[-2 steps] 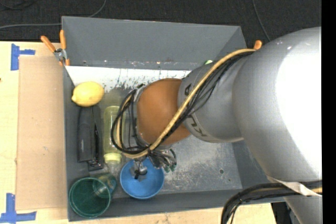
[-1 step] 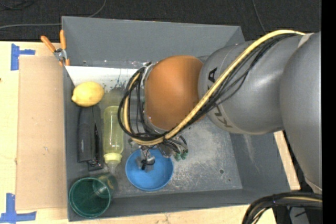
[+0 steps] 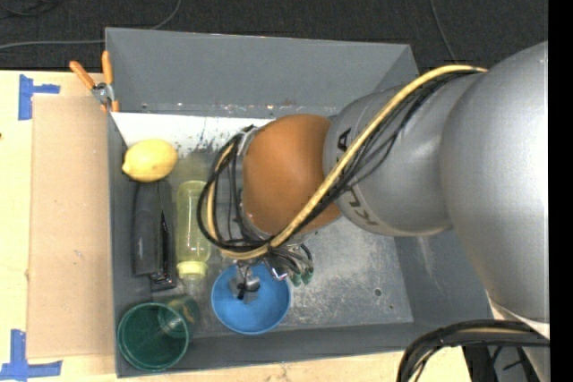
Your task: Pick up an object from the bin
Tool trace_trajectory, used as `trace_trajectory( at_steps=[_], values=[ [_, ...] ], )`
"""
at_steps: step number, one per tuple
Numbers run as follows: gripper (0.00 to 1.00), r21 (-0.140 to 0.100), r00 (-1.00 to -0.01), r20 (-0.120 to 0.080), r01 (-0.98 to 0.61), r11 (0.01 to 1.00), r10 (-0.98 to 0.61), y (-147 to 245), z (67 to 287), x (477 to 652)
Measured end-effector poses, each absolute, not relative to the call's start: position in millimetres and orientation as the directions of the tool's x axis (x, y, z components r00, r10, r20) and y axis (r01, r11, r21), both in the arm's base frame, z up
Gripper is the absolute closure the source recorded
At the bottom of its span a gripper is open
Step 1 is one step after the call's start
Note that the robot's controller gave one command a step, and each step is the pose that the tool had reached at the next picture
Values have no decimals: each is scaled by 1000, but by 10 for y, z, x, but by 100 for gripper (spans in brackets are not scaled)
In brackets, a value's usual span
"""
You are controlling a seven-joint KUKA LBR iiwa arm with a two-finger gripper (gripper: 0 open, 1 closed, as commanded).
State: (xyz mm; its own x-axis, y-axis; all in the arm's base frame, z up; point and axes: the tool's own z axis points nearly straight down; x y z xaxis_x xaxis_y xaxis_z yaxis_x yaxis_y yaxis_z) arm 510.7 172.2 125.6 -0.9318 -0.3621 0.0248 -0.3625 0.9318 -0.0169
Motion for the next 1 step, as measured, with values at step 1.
trace_trajectory(
  at_steps=[1],
  values=[
    [100,-17,-930,22,-368,930,-368,1719,2097,5205]
  ],
)
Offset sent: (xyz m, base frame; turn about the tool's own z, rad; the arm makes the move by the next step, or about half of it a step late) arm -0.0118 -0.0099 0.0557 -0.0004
